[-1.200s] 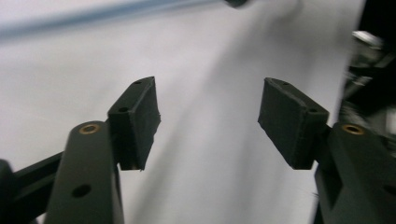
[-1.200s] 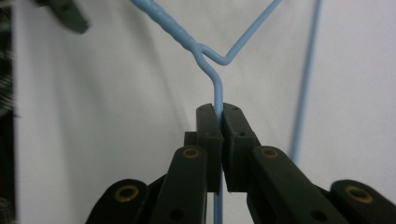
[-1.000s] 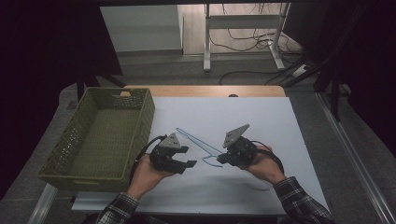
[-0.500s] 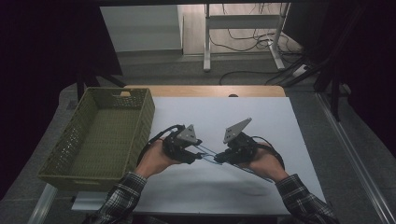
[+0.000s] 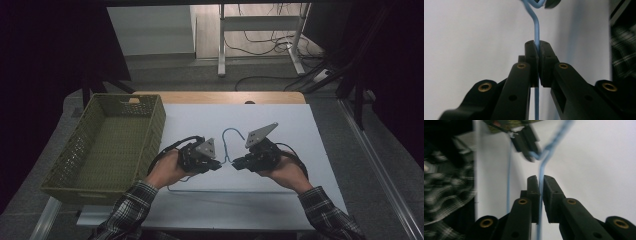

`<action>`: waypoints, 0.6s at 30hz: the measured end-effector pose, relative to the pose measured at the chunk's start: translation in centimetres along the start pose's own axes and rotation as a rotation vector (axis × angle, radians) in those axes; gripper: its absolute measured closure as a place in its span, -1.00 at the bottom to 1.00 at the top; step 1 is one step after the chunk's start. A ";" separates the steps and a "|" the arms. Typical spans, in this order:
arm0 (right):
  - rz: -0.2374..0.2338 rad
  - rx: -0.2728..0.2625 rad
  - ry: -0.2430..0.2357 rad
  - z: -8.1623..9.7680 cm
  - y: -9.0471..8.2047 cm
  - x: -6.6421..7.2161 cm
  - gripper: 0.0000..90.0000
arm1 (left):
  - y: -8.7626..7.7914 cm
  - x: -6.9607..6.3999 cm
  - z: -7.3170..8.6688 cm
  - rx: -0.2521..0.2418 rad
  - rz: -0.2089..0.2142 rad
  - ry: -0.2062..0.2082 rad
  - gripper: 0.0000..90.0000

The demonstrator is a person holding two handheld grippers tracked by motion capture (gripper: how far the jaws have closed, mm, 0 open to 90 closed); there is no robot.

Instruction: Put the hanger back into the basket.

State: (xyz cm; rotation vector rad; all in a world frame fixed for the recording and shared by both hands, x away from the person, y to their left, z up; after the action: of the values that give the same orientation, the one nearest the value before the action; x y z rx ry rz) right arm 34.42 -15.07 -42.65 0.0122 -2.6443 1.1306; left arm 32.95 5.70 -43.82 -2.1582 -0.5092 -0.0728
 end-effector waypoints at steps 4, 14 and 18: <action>0.074 -0.021 -0.002 0.1 -0.6 0.1 0.30 | -0.3 0.3 -0.1 0.015 -0.002 -0.104 0.95; 0.161 -0.099 0.015 0.0 -2.6 0.9 -0.26 | -1.7 1.7 -0.2 -0.010 -0.004 -0.293 0.95; 0.196 -0.150 0.041 0.5 -3.3 1.8 -0.62 | -2.6 2.3 -0.2 -0.024 -0.023 -0.363 0.95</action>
State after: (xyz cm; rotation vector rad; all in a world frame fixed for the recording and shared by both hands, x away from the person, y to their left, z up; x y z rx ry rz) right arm 32.97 -17.52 -40.17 -0.3020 -2.7331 0.9728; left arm 34.02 7.67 -41.16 -2.1976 -0.7419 0.3071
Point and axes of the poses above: each handheld gripper's, and its own axes: y roughly forward along the jaws, z roughly out of its underside, x roughly to its left, the point moved 2 cm from there along y, roughly forward along the jaws, and after that the axes turned 13 degrees about -z, right-handed, at the moved point
